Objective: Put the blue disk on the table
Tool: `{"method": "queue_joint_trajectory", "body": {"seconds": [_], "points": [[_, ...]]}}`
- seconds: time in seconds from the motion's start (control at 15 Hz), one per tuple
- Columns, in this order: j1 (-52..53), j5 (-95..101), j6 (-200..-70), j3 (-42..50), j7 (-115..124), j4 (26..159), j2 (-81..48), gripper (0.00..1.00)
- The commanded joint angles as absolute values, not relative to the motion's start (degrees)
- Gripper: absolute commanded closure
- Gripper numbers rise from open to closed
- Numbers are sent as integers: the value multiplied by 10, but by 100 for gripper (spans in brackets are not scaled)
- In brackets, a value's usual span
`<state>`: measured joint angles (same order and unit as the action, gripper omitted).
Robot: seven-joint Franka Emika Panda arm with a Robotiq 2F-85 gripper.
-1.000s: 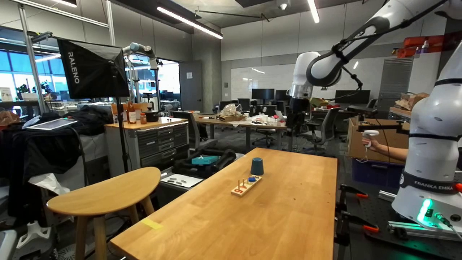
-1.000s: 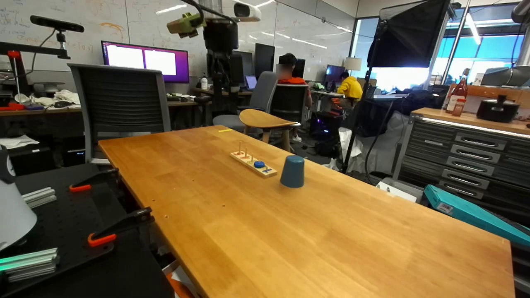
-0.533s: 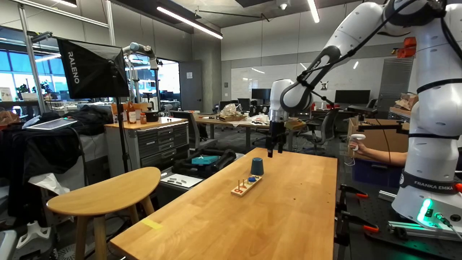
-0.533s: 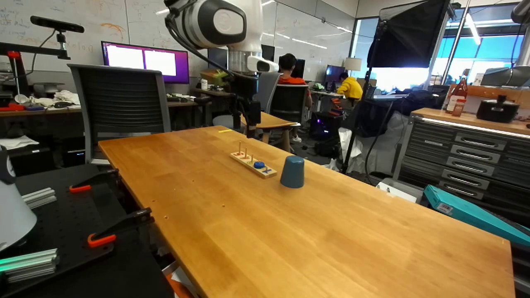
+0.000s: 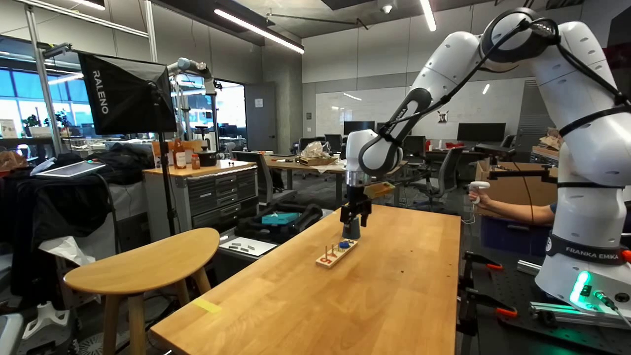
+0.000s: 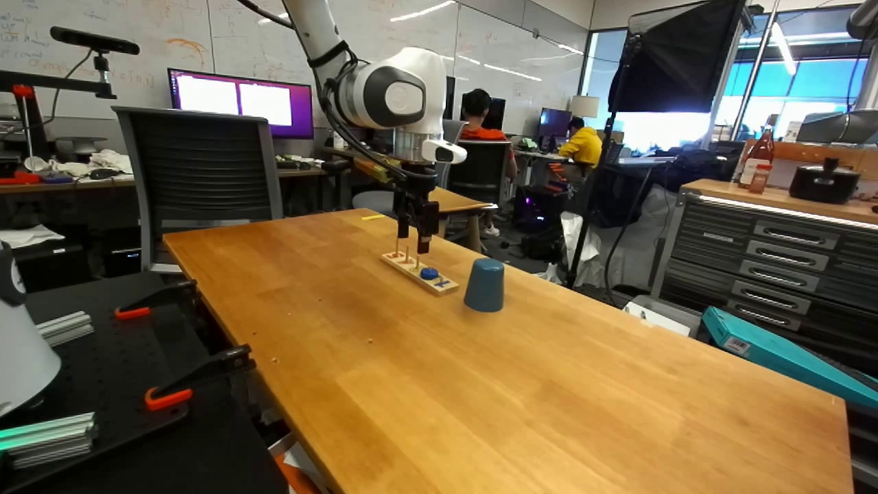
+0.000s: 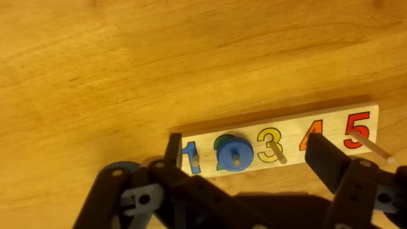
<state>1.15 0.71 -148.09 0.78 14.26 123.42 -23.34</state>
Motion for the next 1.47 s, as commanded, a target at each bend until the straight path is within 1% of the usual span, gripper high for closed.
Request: {"method": "queue_joint_trajectory", "body": {"seconds": [0.0,0.67,1.4], "points": [[38,9,-1487,22,173,1181,-277,0],[52,26,-1498,68,207,1139,-332,0],[64,19,-1512,71,219,1112,-378,0]]}}
